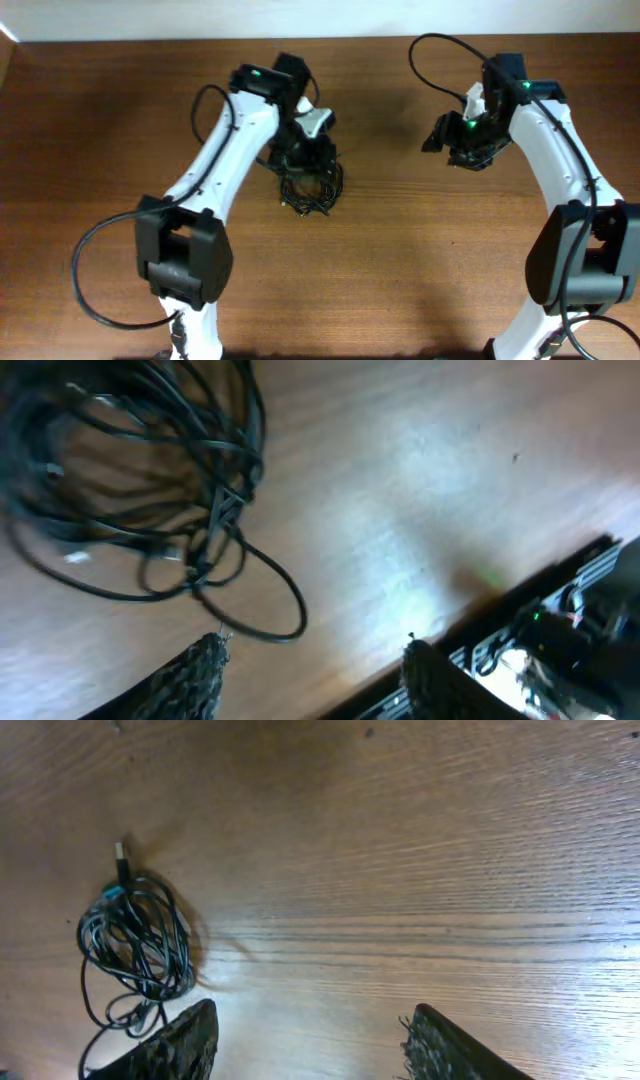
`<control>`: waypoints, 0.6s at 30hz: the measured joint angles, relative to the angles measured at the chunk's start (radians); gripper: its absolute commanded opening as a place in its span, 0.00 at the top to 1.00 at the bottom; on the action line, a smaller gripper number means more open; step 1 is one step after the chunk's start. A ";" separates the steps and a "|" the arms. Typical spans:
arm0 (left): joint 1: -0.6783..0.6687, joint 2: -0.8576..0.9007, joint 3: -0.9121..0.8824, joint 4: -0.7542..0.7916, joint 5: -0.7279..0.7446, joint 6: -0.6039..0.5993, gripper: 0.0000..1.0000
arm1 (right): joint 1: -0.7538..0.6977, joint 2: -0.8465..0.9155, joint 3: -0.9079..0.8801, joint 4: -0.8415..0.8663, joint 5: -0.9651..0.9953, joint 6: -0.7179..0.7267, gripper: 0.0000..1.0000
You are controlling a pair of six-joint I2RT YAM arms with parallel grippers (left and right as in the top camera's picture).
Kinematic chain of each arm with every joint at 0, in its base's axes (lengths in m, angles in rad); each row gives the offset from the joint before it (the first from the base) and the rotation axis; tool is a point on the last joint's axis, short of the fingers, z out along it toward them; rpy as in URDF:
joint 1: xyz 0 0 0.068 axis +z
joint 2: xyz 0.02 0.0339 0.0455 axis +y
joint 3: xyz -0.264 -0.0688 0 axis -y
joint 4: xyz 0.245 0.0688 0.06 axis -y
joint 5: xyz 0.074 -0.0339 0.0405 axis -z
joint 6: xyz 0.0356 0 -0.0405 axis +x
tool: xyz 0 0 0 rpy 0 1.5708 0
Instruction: Untangle cables
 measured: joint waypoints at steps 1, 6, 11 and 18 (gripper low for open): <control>-0.021 0.004 -0.038 0.018 0.003 -0.011 0.34 | 0.000 0.000 0.000 -0.003 0.000 -0.010 0.38; -0.023 0.015 -0.217 0.100 -0.001 -0.038 0.34 | 0.000 0.000 0.000 -0.003 0.000 -0.030 0.38; -0.024 0.015 -0.270 0.179 -0.015 -0.041 0.51 | 0.000 0.000 0.000 -0.004 0.000 -0.031 0.38; -0.044 0.015 -0.273 0.331 -0.035 -0.053 1.00 | 0.001 0.000 0.000 -0.003 0.000 -0.037 0.38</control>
